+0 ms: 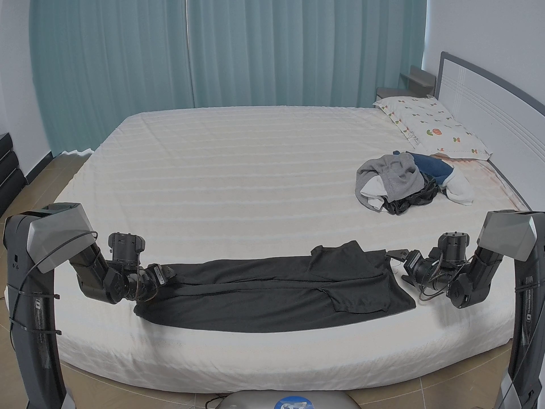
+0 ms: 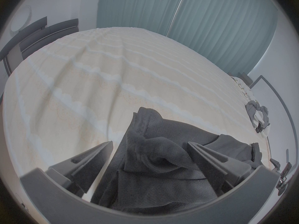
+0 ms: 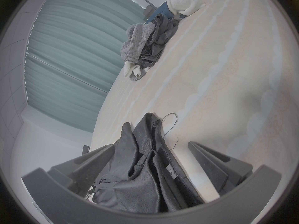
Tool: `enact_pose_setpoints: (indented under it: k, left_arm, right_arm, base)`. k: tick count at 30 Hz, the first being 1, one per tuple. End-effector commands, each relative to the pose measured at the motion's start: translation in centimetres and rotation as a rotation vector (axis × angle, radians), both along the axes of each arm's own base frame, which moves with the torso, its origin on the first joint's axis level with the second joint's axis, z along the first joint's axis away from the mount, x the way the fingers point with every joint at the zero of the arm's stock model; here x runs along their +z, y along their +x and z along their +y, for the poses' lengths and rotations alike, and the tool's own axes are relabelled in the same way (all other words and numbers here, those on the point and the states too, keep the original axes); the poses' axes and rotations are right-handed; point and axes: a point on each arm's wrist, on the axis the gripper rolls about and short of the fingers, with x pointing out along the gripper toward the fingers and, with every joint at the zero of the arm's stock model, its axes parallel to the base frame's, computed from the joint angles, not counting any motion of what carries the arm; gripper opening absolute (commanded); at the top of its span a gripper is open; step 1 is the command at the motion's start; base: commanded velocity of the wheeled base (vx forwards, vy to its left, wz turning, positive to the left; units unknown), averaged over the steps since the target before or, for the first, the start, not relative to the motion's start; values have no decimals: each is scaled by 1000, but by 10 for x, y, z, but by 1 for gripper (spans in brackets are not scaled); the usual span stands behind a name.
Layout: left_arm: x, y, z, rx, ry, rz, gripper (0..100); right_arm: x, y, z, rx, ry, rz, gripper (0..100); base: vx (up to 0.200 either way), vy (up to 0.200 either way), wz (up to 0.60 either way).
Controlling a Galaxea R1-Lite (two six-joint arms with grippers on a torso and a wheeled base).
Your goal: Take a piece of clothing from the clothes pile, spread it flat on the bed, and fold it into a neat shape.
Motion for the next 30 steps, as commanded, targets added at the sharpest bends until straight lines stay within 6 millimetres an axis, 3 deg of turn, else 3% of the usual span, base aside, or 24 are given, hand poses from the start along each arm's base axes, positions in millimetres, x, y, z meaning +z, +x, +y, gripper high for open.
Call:
enact_pose_setpoints:
  k: [1, 3, 4, 20, 30]
  left_arm:
    - [-4, -1, 0, 0, 0, -5, 100]
    - [-4, -1, 0, 1, -4, -8, 100]
    - [-4, -1, 1, 4, -5, -7, 0]
    - [8, 0, 7, 22, -8, -39, 0]
    - [28, -1, 31, 51, -35, -82, 0]
  right_arm:
    - [0, 0, 2, 5, 0, 1, 100]
    - [0, 0, 2, 5, 0, 1, 100]
    - [0, 0, 2, 5, 0, 1, 100]
    - [0, 0, 2, 5, 0, 1, 100]
    - [0, 0, 2, 5, 0, 1, 100]
  base:
    - [0, 0, 0]
    - [0, 0, 0]
    - [0, 0, 0]
    - [0, 0, 0]
    - [0, 0, 0]
